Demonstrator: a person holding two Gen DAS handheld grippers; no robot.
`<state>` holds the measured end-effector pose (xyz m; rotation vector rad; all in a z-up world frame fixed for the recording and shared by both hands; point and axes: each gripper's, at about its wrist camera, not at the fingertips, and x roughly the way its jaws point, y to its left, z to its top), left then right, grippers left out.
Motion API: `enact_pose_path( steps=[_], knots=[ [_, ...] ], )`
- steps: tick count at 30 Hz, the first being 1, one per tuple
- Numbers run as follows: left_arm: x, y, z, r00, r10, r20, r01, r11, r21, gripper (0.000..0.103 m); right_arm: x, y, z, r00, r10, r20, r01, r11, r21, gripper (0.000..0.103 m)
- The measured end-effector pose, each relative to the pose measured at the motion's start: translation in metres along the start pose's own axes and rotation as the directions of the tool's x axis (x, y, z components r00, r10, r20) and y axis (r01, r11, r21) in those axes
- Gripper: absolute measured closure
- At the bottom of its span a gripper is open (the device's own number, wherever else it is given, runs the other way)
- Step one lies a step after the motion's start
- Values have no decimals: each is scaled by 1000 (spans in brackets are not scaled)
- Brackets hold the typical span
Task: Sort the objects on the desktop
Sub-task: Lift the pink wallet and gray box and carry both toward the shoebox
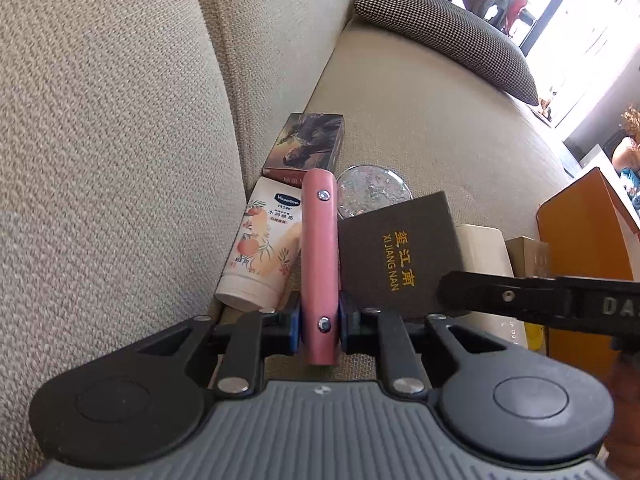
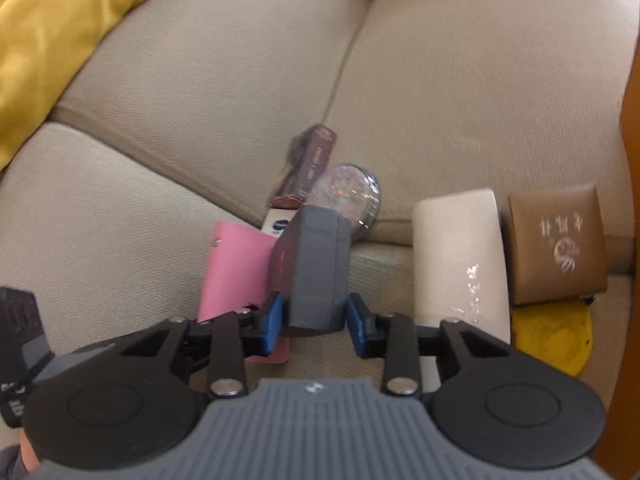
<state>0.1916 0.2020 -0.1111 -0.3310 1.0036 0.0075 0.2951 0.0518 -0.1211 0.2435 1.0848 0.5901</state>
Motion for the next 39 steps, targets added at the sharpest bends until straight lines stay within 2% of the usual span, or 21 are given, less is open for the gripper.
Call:
enact_pose_path(
  steps=[3,7,15,20,27,33,39],
  knots=[
    [-2,-4,-2,1000,8,-10,-8,1000,18,83,-8,25,-2,997,-76,-9,74,989,-129,67],
    [-2,-10,-5,1000,14,-18,-13,999,51,83,-4,48,-12,985,-174,-9,164,941,-297,67],
    [-2,4,-5,1000,-16,-26,15,1000,-17,83,9,32,-1,997,-52,-61,41,985,-169,64],
    [-3,-5,-7,1000,7,-12,-7,999,34,82,26,38,10,995,-68,-73,59,991,-122,61],
    [-1,-9,-7,1000,31,-5,-30,998,60,82,40,48,10,989,-137,-63,125,979,-163,65],
    [-7,-18,-5,998,54,9,-55,995,86,82,16,38,5,992,-124,-36,118,983,-143,68],
    [-30,-41,-6,999,32,27,-35,996,88,82,-32,25,0,993,-109,38,113,986,-119,68]
  ],
)
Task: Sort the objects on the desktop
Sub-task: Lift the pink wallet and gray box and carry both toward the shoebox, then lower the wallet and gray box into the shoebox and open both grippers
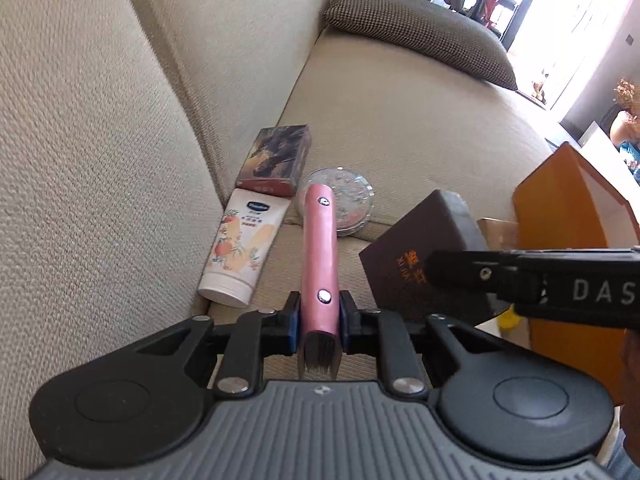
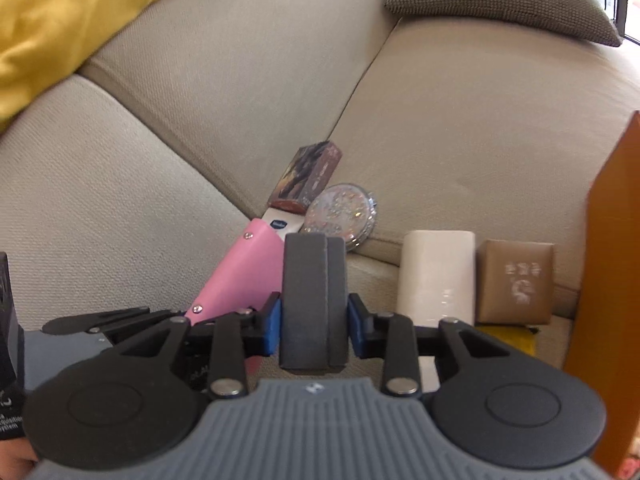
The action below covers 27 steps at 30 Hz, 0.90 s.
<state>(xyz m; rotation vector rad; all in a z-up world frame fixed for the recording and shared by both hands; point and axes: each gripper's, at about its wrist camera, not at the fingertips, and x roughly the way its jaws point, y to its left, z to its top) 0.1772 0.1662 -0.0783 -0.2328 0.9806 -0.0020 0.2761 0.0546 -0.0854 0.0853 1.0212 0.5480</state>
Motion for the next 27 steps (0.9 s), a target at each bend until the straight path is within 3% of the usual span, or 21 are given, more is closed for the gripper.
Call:
enact_pose_path(
  steps=[7,13,20,27],
  knots=[
    [-33,-39,9,997,-56,62,54,998,28,82,-68,-33,-9,993,12,119,-20,998,64,68],
    [-49,-91,25,981,-159,108,150,985,86,82,-135,-76,-19,969,-25,246,-7,991,131,67],
    [-59,-157,39,947,-307,92,290,943,161,82,-208,-138,-33,924,-165,345,85,968,235,67],
    [-28,-228,52,927,-375,26,359,904,233,82,-233,-199,-48,890,-302,341,187,925,331,67]
  ],
)
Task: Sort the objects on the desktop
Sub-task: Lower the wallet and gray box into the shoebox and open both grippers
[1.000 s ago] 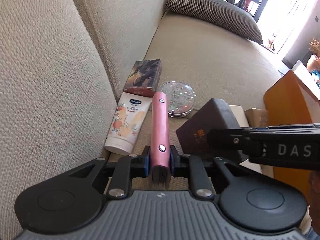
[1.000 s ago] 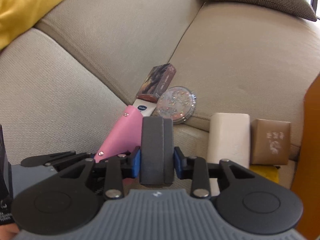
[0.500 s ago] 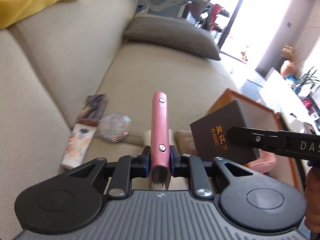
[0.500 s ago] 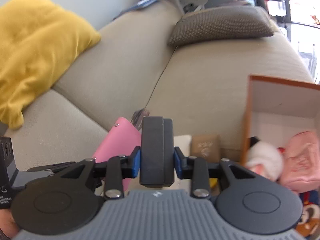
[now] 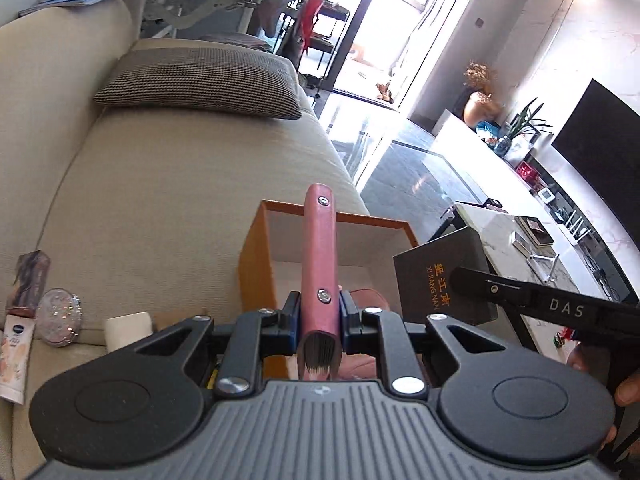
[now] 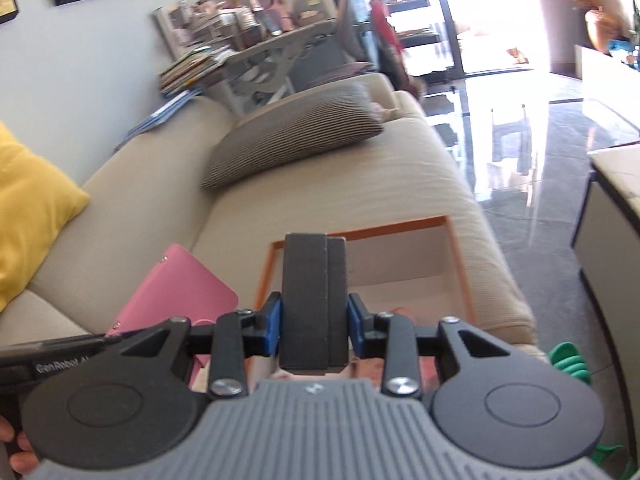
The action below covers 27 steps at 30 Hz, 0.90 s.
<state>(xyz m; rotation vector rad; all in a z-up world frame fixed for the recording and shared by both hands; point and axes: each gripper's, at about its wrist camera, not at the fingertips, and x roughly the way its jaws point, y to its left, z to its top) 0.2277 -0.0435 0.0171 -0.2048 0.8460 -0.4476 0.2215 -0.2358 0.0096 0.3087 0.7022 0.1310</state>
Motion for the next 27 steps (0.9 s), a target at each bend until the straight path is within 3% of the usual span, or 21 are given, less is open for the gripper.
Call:
enact_pose_path(
  steps=[5,14,20,27],
  knots=[
    [45,-19,5,997,-36,-68,35,999,-11,82,11,-32,-2,993,-116,-7,115,992,-56,67],
    [110,-37,-5,985,21,-170,-16,999,31,82,44,-53,-6,984,-171,-40,162,972,-169,68],
    [127,-41,-21,977,98,-189,-82,993,91,82,64,-45,-13,976,-216,-35,199,942,-270,68],
    [126,-37,-23,985,58,-163,-45,996,82,82,73,-41,-20,975,-216,-41,199,944,-263,68]
  ],
)
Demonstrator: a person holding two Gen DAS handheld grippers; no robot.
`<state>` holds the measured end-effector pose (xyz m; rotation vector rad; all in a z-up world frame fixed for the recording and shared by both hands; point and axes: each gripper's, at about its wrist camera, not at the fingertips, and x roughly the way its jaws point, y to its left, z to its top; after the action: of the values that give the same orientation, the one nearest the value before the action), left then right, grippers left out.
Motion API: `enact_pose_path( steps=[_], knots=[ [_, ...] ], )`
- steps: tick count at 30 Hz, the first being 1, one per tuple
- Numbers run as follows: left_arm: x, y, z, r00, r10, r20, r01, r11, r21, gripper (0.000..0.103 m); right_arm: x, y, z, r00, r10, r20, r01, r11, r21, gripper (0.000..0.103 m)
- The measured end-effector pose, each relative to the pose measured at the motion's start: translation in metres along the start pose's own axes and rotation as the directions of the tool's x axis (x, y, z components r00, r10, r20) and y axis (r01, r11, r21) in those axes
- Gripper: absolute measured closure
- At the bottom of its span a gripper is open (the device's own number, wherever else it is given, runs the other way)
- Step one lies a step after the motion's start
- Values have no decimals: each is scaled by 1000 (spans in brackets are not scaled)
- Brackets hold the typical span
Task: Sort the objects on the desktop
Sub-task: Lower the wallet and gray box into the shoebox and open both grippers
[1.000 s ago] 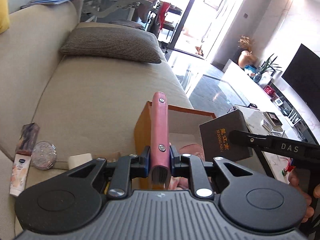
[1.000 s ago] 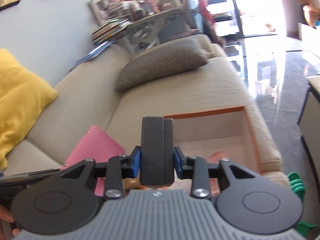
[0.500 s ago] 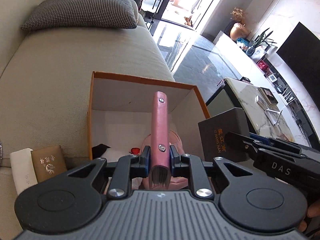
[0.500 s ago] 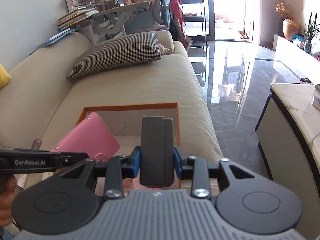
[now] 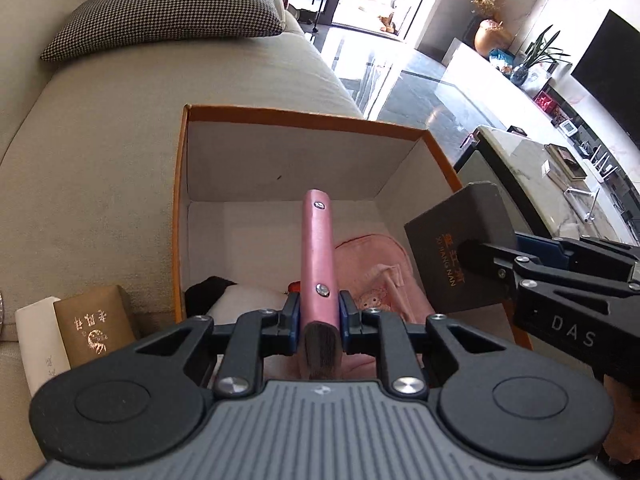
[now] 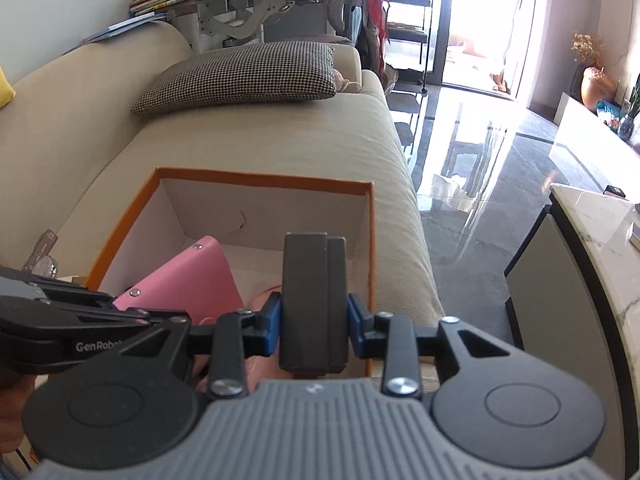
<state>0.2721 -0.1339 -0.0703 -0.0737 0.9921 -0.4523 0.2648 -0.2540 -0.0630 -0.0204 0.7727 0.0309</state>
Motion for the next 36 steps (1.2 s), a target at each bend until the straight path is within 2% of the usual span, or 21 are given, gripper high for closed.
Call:
enact_pose_path(
  steps=[3,5,8,10,14,17,20,23,28,31,33,36],
  knots=[
    [-9,1,12,999,-12,45,11,1000,18,82,-4,-1,6,999,18,35,-19,1000,14,68],
    [-13,3,23,997,25,71,-28,999,38,82,-5,-3,14,998,34,49,-36,999,34,68],
    [-12,8,35,992,90,91,-94,995,43,82,2,-4,25,993,102,55,-107,989,101,68],
    [-7,11,38,989,109,101,-114,993,38,82,12,-2,31,988,142,58,-149,978,144,68],
    [4,11,34,983,144,110,-148,989,24,83,42,5,39,980,198,34,-201,951,236,68],
    [15,0,25,966,226,128,-234,971,44,82,62,6,38,981,196,4,-188,935,301,68],
    [23,-4,16,955,264,139,-275,959,68,82,78,4,35,971,239,-7,-221,907,358,68],
    [25,-10,15,959,252,129,-264,961,84,81,88,7,34,963,269,-12,-244,890,385,68],
    [26,-13,15,964,245,105,-257,958,129,77,100,16,31,960,279,-29,-248,892,379,68],
    [20,-9,17,975,199,97,-210,970,118,67,105,19,29,957,286,-48,-247,892,379,68],
    [12,-5,16,981,171,92,-181,977,110,57,108,20,28,957,285,-58,-244,894,376,68],
    [-5,2,16,986,135,103,-146,983,109,55,109,24,29,956,286,-69,-243,899,365,68]
  ],
)
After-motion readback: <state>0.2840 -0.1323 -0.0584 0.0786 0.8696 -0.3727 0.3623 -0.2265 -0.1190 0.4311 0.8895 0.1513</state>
